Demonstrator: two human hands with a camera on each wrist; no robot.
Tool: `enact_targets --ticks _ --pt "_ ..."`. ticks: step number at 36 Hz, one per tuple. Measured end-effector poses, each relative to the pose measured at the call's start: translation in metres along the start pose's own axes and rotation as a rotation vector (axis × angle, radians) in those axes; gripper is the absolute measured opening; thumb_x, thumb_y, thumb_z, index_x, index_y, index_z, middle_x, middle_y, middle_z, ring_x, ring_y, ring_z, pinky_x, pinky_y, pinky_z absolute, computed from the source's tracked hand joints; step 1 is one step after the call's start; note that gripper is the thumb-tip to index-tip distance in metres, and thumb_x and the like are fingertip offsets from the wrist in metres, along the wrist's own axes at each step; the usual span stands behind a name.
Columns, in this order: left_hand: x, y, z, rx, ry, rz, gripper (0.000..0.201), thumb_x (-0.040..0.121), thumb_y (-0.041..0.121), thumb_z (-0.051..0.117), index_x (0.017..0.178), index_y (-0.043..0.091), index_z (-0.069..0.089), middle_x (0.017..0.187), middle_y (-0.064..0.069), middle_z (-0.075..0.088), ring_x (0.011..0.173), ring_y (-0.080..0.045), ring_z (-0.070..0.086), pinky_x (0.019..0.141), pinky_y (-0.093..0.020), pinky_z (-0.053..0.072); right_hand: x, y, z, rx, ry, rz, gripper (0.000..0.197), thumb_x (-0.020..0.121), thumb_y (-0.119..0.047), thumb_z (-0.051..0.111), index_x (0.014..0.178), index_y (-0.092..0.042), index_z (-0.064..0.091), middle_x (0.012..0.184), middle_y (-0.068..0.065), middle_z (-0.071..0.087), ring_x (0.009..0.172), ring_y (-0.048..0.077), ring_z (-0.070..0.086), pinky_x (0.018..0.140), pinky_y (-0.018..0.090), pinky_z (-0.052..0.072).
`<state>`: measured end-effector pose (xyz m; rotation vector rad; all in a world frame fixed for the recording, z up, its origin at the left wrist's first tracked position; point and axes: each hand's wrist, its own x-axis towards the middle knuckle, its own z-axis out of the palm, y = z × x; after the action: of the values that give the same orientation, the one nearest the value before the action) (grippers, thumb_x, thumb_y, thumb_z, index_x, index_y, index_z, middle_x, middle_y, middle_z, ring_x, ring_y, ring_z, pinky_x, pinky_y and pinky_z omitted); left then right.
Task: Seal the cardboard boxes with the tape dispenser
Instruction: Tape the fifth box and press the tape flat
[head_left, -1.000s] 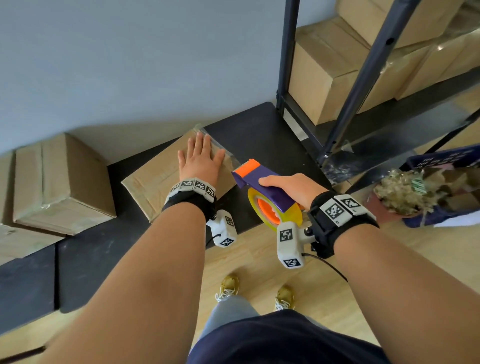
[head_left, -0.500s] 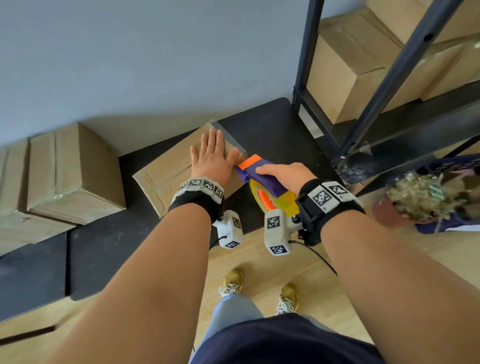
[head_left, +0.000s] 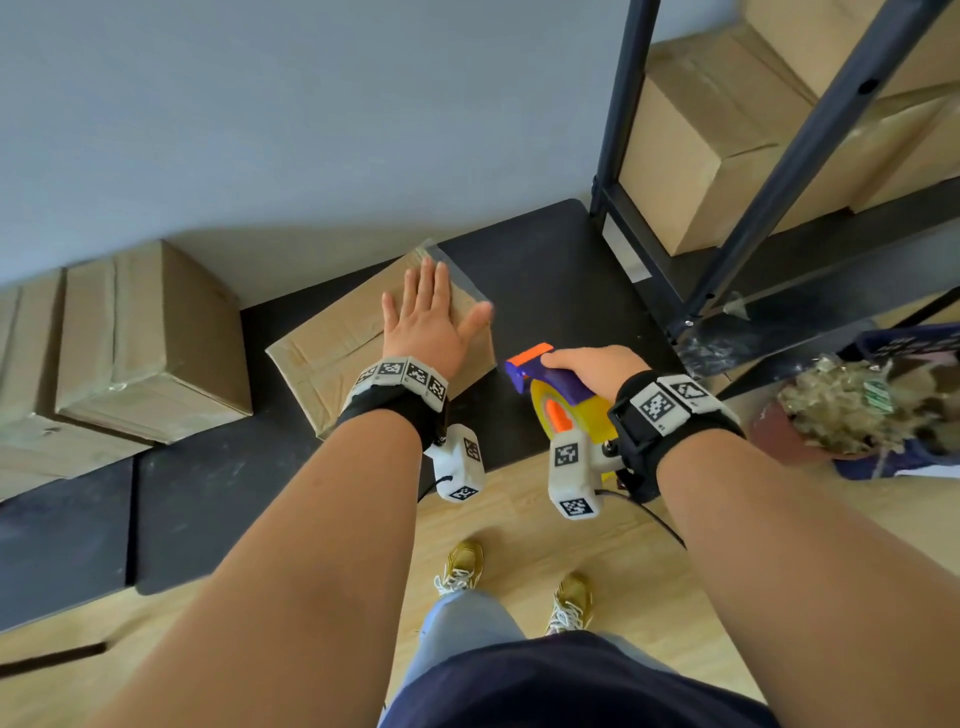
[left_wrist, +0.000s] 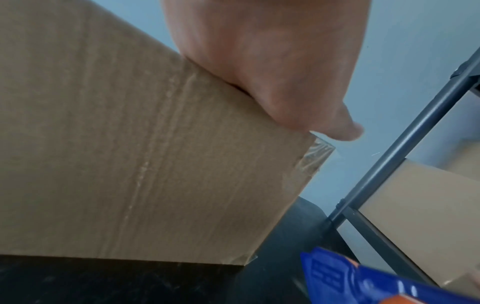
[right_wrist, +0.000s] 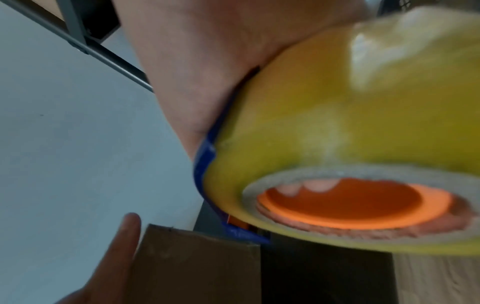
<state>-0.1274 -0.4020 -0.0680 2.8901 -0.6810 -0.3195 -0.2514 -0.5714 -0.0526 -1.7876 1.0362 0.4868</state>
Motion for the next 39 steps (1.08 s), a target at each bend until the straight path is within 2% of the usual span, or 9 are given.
enact_targets --ticks 7,10,13,20,26,28,31,35,39 --pt "0.002 -0.001 0.004 0.099 0.024 0.007 0.090 0.090 0.070 0.028 0.152 0.017 -0.010 0.160 0.000 -0.013 0.147 -0.020 -0.012 0.119 -0.050 -0.004 0.012 0.007 -0.003 0.073 0.111 -0.002 0.059 0.084 -0.055 0.067 0.119 -0.008 0.059 0.113 0.011 0.061 0.097 0.027 0.057 0.079 0.032 0.039" --pt "0.003 0.001 0.005 0.114 0.030 0.009 0.087 0.092 0.066 0.029 0.152 0.017 -0.010 0.160 -0.002 -0.013 0.147 -0.022 -0.012 0.119 -0.050 -0.003 0.016 -0.001 -0.004 0.034 0.092 -0.054 0.032 0.085 -0.043 0.060 0.087 -0.011 0.058 0.087 0.009 0.057 0.073 0.023 0.051 0.061 0.032 0.034" --pt "0.005 0.002 0.006 0.125 0.039 0.010 0.086 0.093 0.065 0.028 0.153 0.016 -0.009 0.160 -0.003 -0.012 0.147 -0.022 -0.012 0.119 -0.050 -0.003 0.017 -0.010 0.001 -0.094 0.142 -0.105 0.032 0.085 -0.041 0.057 0.072 -0.014 0.046 0.069 0.005 0.047 0.063 0.023 0.046 0.054 0.031 0.030" --pt "0.003 0.001 0.008 0.091 0.070 0.018 0.086 0.093 0.064 0.031 0.153 0.016 -0.008 0.161 -0.004 -0.010 0.147 -0.023 -0.012 0.119 -0.046 -0.005 0.037 -0.010 0.017 -0.558 0.238 -0.201 0.038 0.095 -0.043 0.056 0.070 -0.017 0.044 0.065 0.002 0.050 0.058 0.015 0.045 0.066 0.032 0.039" --pt "0.002 0.000 0.008 0.057 0.129 0.033 0.087 0.092 0.062 0.039 0.154 0.017 -0.003 0.161 -0.002 -0.004 0.148 -0.022 -0.007 0.120 -0.044 -0.003 0.055 -0.008 0.035 -0.618 0.223 -0.171 0.039 0.092 -0.043 0.063 0.073 -0.013 0.046 0.062 0.002 0.050 0.058 0.017 0.051 0.063 0.033 0.042" --pt "-0.001 0.000 0.008 -0.003 0.180 0.033 0.089 0.089 0.061 0.047 0.154 0.017 0.003 0.161 -0.003 0.006 0.148 -0.022 0.002 0.120 -0.042 0.003 0.057 -0.008 0.039 -0.622 0.221 -0.134 0.039 0.091 -0.047 0.064 0.085 -0.011 0.052 0.066 0.002 0.049 0.063 0.019 0.054 0.062 0.030 0.040" --pt "-0.005 -0.001 0.007 -0.126 0.261 -0.013 0.090 0.083 0.059 0.058 0.149 0.014 0.018 0.149 -0.005 0.027 0.139 -0.025 0.025 0.116 -0.040 0.025 0.061 -0.007 0.044 -0.595 0.199 -0.097 0.056 0.086 -0.051 0.068 0.123 -0.012 0.052 0.087 0.006 0.055 0.087 0.027 0.061 0.073 0.034 0.041" --pt "-0.005 -0.002 0.005 -0.121 0.267 0.000 0.080 0.079 0.058 0.062 0.140 0.014 0.034 0.138 -0.003 0.036 0.130 -0.023 0.033 0.110 -0.039 0.034 0.065 -0.005 0.044 -0.465 0.096 -0.035 0.066 0.078 -0.056 0.073 0.128 -0.019 0.049 0.100 0.007 0.061 0.093 0.030 0.060 0.088 0.039 0.049" --pt "-0.009 -0.002 0.000 -0.122 0.275 0.031 0.073 0.079 0.053 0.064 0.137 0.016 0.039 0.136 0.000 0.039 0.128 -0.020 0.037 0.106 -0.038 0.039 0.055 -0.008 0.029 -0.428 0.091 -0.234 0.044 0.085 -0.041 0.074 0.120 -0.034 0.049 0.097 -0.006 0.053 0.083 0.018 0.052 0.066 0.027 0.040"
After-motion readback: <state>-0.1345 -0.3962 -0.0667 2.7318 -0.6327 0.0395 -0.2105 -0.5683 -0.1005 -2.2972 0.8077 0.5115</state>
